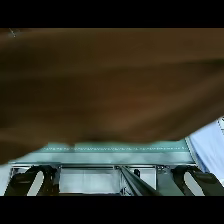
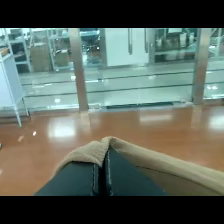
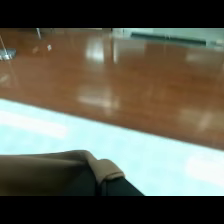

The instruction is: Fold the shirts.

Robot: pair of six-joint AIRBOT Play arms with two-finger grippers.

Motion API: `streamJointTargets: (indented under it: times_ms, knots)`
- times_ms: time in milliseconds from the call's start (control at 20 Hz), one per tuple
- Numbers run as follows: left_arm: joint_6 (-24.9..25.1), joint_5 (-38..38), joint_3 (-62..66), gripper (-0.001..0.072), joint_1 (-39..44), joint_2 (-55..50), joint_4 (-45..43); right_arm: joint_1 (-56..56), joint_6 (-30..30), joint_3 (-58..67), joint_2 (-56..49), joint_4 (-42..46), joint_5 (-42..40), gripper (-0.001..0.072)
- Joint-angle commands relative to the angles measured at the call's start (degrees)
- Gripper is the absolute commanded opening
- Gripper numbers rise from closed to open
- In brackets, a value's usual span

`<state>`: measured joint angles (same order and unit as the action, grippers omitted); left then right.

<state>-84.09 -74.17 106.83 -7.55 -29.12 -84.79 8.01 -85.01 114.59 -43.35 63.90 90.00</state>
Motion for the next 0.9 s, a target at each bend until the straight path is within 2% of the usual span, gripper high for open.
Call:
streamJointTargets:
  times_ms: [0,150,300,450,700,850]
  knots:
    - [-2.23,-3.69,-6.14,0.0023,6.64,1.33,-10.29,-0.02,-1.16,-2.69,1.86,0.96,5.46,0.0031]
    - [-4.83,-0.96,-19.43,0.0023,6.51,-0.52,-10.12,-0.02,-1.14,-13.99,1.84,0.87,3.58,0.0031]
    - [-8.44,9.09,-33.46,0.0024,6.51,-4.70,-7.78,-0.02,1.07,-30.45,1.27,-1.42,-5.79,0.0031]
    - [-11.21,18.73,-40.92,0.0024,6.51,-13.38,-6.21,-0.02,3.78,-41.77,-4.94,-2.21,-14.97,0.0031]
    - [-18.03,32.02,-38.77,0.0024,6.51,-34.03,-5.16,-0.02,7.45,-41.81,-27.67,-7.96,-31.50,0.0030]
    - [-22.84,35.01,-32.85,0.0024,6.51,-46.36,-4.07,-0.04,7.50,-33.40,-43.47,-12.41,-35.01,0.0031]
